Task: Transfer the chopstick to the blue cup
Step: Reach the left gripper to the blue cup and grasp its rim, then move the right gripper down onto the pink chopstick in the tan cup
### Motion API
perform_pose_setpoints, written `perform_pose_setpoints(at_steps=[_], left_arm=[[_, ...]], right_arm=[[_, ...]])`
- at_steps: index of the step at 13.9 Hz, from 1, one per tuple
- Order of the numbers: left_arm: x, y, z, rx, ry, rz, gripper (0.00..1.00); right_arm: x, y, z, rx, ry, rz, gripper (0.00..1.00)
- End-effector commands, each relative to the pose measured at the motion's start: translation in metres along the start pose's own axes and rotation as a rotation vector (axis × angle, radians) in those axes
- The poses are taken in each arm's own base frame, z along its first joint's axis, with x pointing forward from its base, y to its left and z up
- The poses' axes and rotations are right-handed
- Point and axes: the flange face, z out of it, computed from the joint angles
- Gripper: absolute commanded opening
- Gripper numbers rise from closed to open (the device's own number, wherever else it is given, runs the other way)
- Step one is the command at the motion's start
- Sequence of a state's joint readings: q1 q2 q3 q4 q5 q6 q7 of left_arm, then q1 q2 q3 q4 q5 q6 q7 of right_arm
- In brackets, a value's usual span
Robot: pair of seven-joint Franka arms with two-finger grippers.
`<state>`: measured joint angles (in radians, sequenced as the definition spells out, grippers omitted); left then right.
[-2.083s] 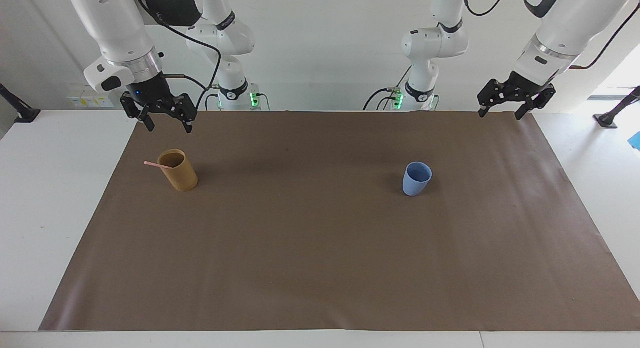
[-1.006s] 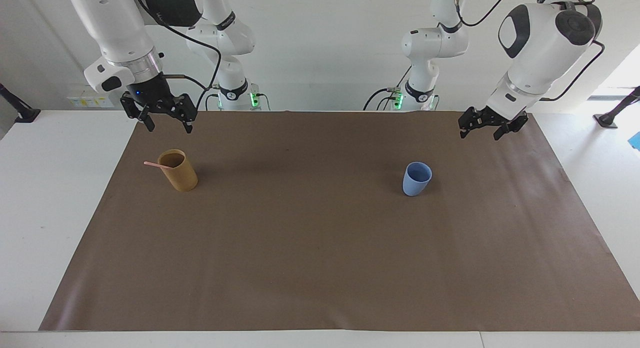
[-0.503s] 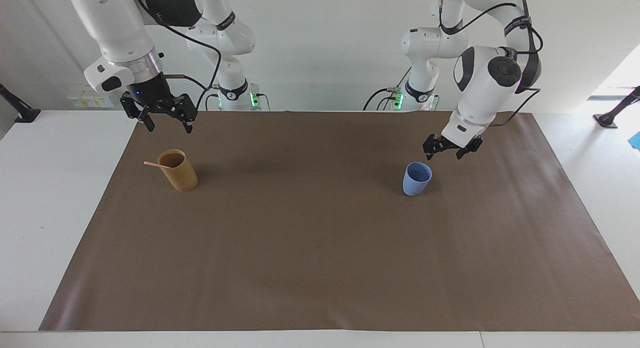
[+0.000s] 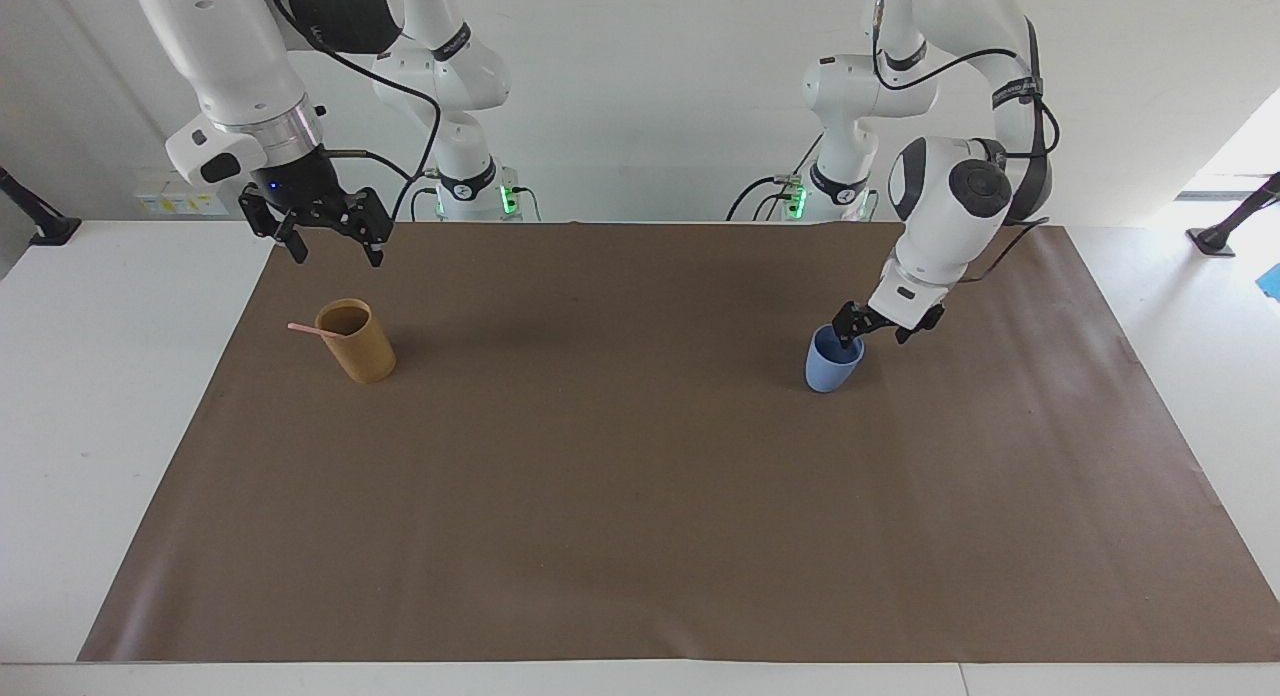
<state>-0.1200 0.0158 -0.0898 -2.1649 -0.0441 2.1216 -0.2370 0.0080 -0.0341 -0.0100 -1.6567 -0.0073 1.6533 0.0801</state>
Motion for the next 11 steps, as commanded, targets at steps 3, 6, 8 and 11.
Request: perform_pose_setpoints(at_steps=[3, 6, 8, 11], left_arm=[[-0.001, 0.006, 0.013, -0.01, -0.009, -0.019, 1.0], [-0.003, 0.005, 0.016, -0.01, -0.007, -0.017, 1.0], [-0.002, 0.006, 0.016, -0.011, -0.002, -0.014, 1.0], [-0.002, 0.006, 0.016, -0.011, -0.002, -0.014, 0.89]], right_arm=[[0.004, 0.028, 0.005, 0.023, 0.057, -0.03, 1.0], [0.008, 0.05, 0.033, 0.01, 0.079, -0.149, 1.0], [0.013, 0.075, 0.062, -0.007, 0.141, -0.199, 1.0], [0.017, 0.091, 0.09, -0.017, 0.17, -0.219, 1.0]])
